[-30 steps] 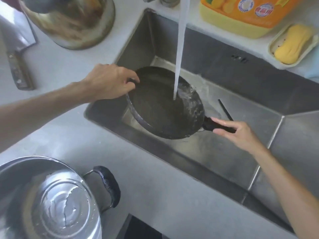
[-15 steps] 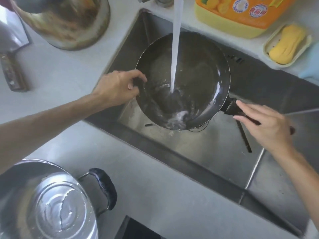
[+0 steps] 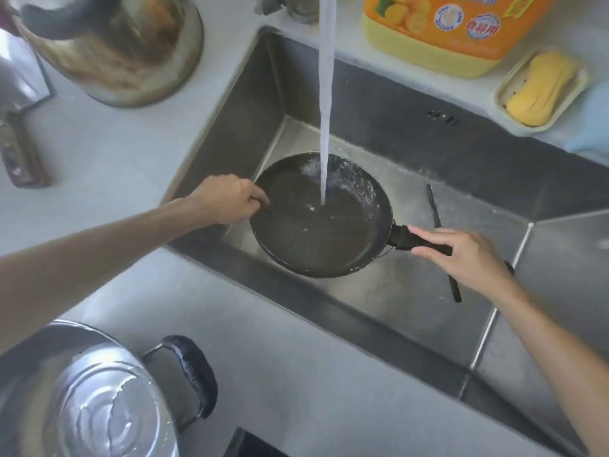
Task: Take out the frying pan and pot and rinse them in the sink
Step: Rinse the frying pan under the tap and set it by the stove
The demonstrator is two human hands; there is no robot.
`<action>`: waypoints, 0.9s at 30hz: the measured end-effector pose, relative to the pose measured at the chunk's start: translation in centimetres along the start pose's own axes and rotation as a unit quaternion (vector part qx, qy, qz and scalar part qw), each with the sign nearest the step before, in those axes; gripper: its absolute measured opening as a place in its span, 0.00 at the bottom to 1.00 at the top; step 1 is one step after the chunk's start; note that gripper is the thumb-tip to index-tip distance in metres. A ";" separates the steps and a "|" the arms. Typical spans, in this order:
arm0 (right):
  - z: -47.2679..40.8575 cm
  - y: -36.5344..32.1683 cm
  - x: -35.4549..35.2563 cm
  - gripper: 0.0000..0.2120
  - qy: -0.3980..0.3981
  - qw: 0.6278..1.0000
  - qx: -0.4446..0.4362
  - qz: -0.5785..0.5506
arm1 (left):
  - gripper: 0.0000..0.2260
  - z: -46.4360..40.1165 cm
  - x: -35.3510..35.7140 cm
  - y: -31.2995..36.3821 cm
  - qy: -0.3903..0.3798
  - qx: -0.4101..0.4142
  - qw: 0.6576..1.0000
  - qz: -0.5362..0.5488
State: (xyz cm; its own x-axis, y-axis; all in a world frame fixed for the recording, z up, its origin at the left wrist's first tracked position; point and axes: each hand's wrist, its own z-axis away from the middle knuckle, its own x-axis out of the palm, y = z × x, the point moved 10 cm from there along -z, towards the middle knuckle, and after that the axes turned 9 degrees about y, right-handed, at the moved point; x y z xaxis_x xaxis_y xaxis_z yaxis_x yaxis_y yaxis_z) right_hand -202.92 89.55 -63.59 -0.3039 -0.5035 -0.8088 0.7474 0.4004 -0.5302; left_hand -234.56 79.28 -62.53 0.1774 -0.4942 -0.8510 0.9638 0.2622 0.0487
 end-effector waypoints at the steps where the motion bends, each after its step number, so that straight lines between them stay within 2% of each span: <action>1: -0.5 0.1 -0.2 0.20 0.009 1.000 -0.012 0.028 | 0.18 -0.6 1.0 0.0 -0.013 -0.006 1.000 0.006; 4: -1.8 0.7 0.1 0.19 0.035 0.998 -0.019 0.049 | 0.20 -2.5 2.3 -0.4 -0.014 -0.026 0.999 0.022; 7: -2.5 1.4 1.2 0.19 0.063 0.997 -0.012 0.035 | 0.19 -4.0 2.3 -1.3 0.023 -0.047 0.998 0.029; 14: -3.2 3.2 4.6 0.18 0.052 0.997 0.056 -0.022 | 0.18 -5.4 4.1 -2.7 0.042 -0.067 0.995 0.066; 17: -3.5 3.6 5.4 0.19 0.045 0.995 0.082 -0.040 | 0.15 -5.4 5.3 -2.2 0.037 -0.048 0.997 0.054; 21: -3.4 3.1 5.4 0.18 0.038 0.996 0.065 -0.037 | 0.13 -5.2 3.4 -1.2 0.016 0.016 0.999 -0.041; 23: -3.4 2.7 5.2 0.18 0.048 0.997 0.055 -0.040 | 0.14 -4.4 -1.9 0.1 0.101 0.061 0.992 -0.052; 24: -3.4 2.6 5.1 0.18 0.054 0.996 0.052 -0.043 | 0.15 -3.5 -5.6 0.4 0.183 0.060 0.981 -0.011; 25: -3.3 2.6 5.0 0.19 0.058 0.996 0.051 -0.045 | 0.15 -2.1 -9.3 0.1 0.270 0.043 0.960 0.060; 27: -3.2 2.8 5.2 0.19 0.049 0.996 0.055 -0.045 | 0.14 0.5 -15.1 -1.4 0.397 -0.010 0.890 0.225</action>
State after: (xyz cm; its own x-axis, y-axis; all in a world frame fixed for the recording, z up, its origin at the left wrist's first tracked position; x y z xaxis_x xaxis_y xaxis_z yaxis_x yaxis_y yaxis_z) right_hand -204.30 90.52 -70.08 -0.4258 -0.4540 -0.7827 0.7725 0.2679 -0.5757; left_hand -238.52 85.92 -49.46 0.3394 0.4042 -0.8494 0.8263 0.3035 0.4746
